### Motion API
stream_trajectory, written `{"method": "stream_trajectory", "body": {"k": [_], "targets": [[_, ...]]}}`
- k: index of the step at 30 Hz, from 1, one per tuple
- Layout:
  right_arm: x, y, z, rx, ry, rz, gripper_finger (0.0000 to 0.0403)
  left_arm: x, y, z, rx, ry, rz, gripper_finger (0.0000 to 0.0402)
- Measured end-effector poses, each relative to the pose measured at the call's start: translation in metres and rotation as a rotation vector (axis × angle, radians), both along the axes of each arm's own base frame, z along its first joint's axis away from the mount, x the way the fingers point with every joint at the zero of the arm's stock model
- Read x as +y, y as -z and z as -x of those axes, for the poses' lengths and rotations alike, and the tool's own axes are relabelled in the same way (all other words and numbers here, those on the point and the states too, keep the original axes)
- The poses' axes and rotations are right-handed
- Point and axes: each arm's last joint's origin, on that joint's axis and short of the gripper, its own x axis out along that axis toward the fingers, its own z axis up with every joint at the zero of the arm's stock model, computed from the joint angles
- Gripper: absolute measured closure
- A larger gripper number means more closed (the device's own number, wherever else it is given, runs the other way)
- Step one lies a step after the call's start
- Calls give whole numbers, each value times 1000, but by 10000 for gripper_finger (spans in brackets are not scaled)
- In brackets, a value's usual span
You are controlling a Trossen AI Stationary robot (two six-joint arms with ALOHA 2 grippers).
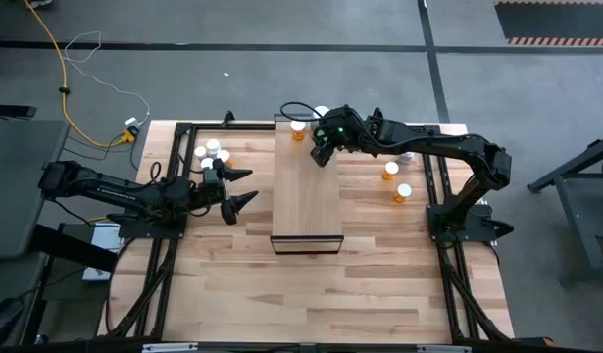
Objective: Pick and place medicine bottles onto shelf by color
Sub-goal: Put the green pill bottle on the shelf
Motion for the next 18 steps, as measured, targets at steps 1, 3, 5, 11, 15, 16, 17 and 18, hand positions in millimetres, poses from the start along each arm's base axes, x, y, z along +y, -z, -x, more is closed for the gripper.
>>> {"method": "stream_trajectory", "body": {"k": [1,3,5,11,15,16,17,18], "targets": [[0,0,0,0,0,0,190,0,0,0,0,0,0,71],[0,0,0,0,0,0,189,0,0,0,0,0,0,71],[0,0,0,1,0,0,189,0,0,0,0,0,0,71],[0,2,1,21,0,-6,189,0,0,0,0,0,0,71],[0,2,1,24,-1,-7,189,0,0,0,0,0,0,71],[0,2,1,24,-2,-5,189,0,0,0,0,0,0,71],[0,1,1,24,-6,0,189,0,0,0,0,0,0,71],[0,1,1,22,-7,2,189,0,0,0,0,0,0,71]]}}
